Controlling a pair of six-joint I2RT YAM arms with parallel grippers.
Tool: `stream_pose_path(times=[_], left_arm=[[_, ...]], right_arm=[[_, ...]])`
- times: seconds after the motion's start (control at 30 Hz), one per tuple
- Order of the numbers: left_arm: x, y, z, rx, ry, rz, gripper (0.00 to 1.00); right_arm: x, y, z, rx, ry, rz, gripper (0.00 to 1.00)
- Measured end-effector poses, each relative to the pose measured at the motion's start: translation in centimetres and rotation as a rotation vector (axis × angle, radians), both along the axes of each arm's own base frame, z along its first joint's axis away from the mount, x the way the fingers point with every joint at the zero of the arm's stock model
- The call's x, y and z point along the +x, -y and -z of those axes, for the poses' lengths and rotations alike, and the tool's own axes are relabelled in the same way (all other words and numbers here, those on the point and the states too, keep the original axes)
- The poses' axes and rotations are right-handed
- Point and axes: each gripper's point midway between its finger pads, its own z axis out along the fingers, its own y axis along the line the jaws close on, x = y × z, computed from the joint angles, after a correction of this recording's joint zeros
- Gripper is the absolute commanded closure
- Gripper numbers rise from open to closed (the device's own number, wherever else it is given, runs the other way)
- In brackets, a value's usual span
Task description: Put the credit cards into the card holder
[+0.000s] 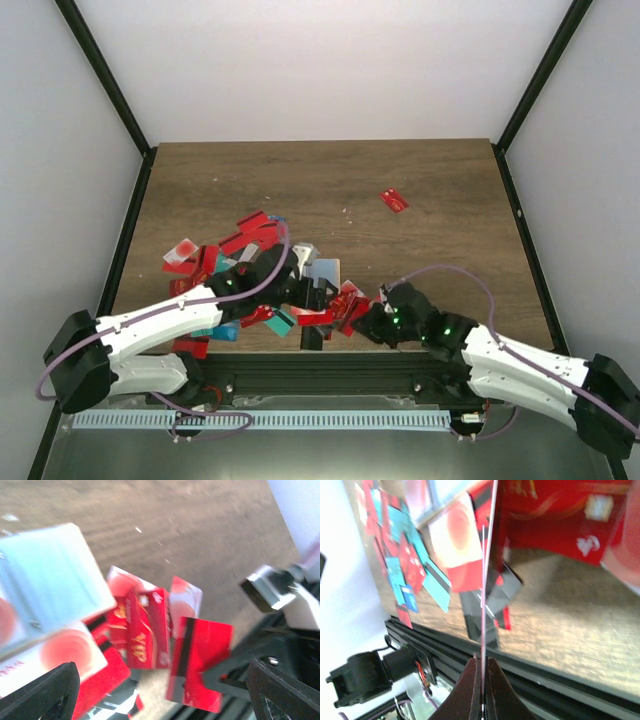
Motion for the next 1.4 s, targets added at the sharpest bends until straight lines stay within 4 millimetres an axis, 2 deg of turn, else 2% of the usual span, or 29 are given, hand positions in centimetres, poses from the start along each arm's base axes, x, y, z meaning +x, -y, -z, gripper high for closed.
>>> stream_pose_path(times=[0.13,0.33,0.5,0.63,0.73,0.9,1.03,1.27,1.4], left_arm=[[3.3,-2.7,-0.7,0.032,0.029,-0.097,0.09],[6.3,-5.5,-1.1,0.048,0.039,-0.147,0.18],[8.1,-6.2,-2.5,-0.014,0.048,-0.132,0.23],[8.3,-5.8,-3.4,-0.079,0.054,-0.073,0.30],[7.9,-5.0,-4.4,-0.130,0.065,-0.014,0.36],[7.3,-3.6,-6.2,-0.239,0.084,0.066,0.43],[6.2,-2.8,-6.7,-0.315,0.073,0.123,0.45],[4.1,-2.4,-8.0,-0.424,0.069,0.204,0.57],[3.3,-2.4,-9.1,-0.466,0.084,0.230,0.59]], right_arm=[[2.7,0.4,-2.6,-0.002,0.122,0.013,0.99],[6.5,0.4,-5.9,-0.027,0.294,-0.028,0.99],[9.1,0.0,-7.8,-0.009,0.401,-0.090,0.99],[10.4,-0.8,-8.7,0.039,0.483,-0.171,0.99],[10.5,-1.7,-9.4,0.087,0.544,-0.255,0.99],[9.4,-3.2,-11.4,0.183,0.668,-0.410,0.99],[8.1,-4.0,-12.6,0.260,0.741,-0.524,0.99],[6.2,-4.4,-14.3,0.367,0.803,-0.638,0.99],[5.6,-4.5,-15.0,0.403,0.827,-0.668,0.99]])
